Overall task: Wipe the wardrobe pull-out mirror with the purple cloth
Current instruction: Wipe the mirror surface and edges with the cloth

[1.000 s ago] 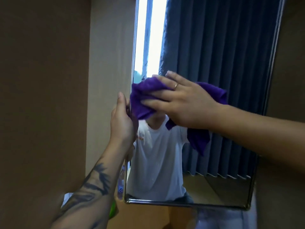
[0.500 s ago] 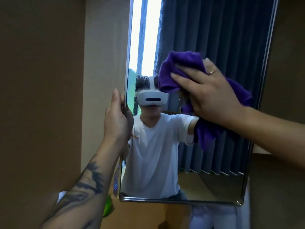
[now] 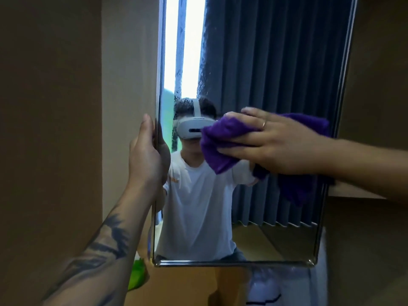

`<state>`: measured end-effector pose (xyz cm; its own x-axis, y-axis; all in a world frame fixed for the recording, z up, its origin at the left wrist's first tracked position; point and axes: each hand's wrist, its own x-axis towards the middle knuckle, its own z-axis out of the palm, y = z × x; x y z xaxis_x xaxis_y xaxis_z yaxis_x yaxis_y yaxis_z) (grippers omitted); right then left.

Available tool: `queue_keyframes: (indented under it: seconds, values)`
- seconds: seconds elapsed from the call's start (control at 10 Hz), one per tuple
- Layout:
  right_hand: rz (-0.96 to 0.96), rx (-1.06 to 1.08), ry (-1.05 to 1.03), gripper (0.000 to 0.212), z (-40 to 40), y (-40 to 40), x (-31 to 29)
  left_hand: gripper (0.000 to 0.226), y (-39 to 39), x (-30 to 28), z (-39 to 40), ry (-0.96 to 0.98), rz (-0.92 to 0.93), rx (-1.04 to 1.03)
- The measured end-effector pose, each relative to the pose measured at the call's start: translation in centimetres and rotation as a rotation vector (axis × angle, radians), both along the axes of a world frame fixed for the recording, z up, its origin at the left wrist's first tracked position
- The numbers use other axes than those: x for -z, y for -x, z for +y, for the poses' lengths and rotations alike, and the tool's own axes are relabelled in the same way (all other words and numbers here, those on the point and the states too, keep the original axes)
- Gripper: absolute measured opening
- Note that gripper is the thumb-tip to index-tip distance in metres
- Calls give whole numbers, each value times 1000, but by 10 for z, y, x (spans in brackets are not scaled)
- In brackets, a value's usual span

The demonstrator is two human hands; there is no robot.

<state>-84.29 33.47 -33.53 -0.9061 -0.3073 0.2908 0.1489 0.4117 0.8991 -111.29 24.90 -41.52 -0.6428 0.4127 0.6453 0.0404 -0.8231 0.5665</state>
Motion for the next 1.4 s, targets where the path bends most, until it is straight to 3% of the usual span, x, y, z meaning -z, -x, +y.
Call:
queue_keyframes:
  seconds: [0.1,0.2,0.3,0.4,0.5,0.6,0.7,0.8,0.9,1.0,1.1,1.2,1.3,1.4]
  values:
    - [228,4,87,55,7,-6,-33,48,-6,-3,-4,-11,-15,-5]
    - [498,-28,224,48,3,6,-12,56,-14,-4,-12,55,20,-30]
    - [61,-21,28,57,3,-2,20,41,-24,-2,-18,12,-13,-27]
    - [-100,-65,-28,63,13,-22,-8,31,-18,-4,-16,32,15,-38]
    - [291,-54,150,51,19,-22,-1,38,-17,-6,-18,14,-6,-53]
    - [284,-64,109,62,21,-18,31,36,-20,-4,-18,-44,-20,-9]
    - [-30,-89,-40,65,30,-40,12,38,-22,-4,-19,-51,-8,-15]
    - [289,-54,121,52,35,-48,-7,37,-26,-6,-22,-50,-14,-35]
    - [425,-29,153,49,32,-42,28,39,-30,-6,-23,-60,-17,-39]
    - [-56,-38,-31,53,38,-62,25,38,-30,-4,-24,-38,-18,-60]
    - [46,3,-17,61,46,-71,-5,37,-32,-7,-26,-38,-33,-62]
    - [322,13,93,68,41,-63,21,51,-37,-9,-28,-62,-15,-59]
    - [165,-33,48,64,39,-60,55,44,-37,-8,-32,-57,7,-40]
    - [22,-22,-40,56,54,-77,35,36,-35,-7,-33,-46,-13,-9]
